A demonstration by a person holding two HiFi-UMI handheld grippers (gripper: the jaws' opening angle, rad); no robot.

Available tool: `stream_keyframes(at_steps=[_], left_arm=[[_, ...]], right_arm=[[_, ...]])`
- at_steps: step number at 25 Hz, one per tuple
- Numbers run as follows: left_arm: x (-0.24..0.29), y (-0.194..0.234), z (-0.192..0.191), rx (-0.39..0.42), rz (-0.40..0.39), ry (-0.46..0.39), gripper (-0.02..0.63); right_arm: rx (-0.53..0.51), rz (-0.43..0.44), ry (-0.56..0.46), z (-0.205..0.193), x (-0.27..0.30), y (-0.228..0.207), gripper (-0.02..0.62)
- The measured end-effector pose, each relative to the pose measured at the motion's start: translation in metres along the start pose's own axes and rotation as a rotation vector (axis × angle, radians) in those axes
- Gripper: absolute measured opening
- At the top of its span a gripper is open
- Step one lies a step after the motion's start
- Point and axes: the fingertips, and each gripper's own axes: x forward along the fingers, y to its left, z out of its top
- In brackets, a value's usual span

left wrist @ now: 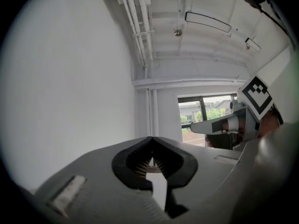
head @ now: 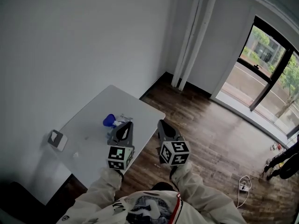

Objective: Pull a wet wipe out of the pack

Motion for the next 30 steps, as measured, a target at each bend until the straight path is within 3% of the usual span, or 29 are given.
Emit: stream_keyframes(at_steps=[9, 30], left_arm=[[0.021, 0.047, -0.018, 0.062, 0.115, 0.045, 0.005], [0.124, 0.152, -0.064, -0.028, 0.448, 0.180, 0.005]], right_arm=[[0.013, 0.129, 0.015, -0.012, 0.065, 0.010, 0.006], [0.032, 0.478, 0.161, -0.031, 0.264, -0.010, 0.006]])
